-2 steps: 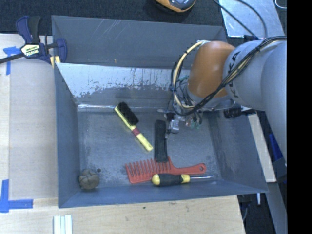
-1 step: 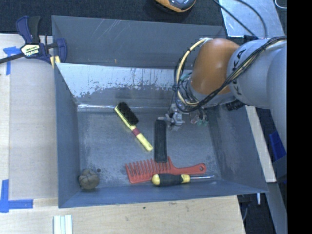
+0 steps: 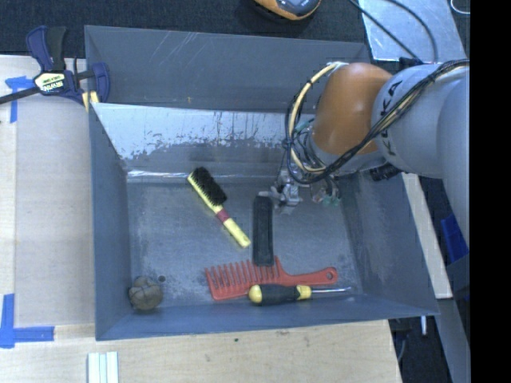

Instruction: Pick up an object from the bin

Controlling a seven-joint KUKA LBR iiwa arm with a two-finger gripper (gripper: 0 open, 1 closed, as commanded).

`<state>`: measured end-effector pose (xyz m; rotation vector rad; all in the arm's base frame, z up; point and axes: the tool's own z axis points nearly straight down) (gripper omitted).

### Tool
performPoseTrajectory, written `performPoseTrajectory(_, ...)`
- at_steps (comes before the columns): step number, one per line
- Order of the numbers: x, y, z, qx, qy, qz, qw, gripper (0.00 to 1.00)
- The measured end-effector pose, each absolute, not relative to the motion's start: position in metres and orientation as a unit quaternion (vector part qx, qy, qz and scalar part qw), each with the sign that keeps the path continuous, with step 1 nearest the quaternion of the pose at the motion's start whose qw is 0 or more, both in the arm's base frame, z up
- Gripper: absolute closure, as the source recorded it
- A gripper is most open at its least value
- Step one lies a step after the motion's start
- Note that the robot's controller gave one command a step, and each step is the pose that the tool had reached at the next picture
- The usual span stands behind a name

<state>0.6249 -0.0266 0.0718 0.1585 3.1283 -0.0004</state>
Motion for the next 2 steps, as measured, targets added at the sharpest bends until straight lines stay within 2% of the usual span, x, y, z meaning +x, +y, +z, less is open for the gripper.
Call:
performPoseTrajectory(1,0.611,-0.020,0.172,0.042,0.999,0.000,0.005,1.00)
performPoseTrajectory(2,0.613,-0.022,0.202,0.036,0.999,0.000,0.007,1.00)
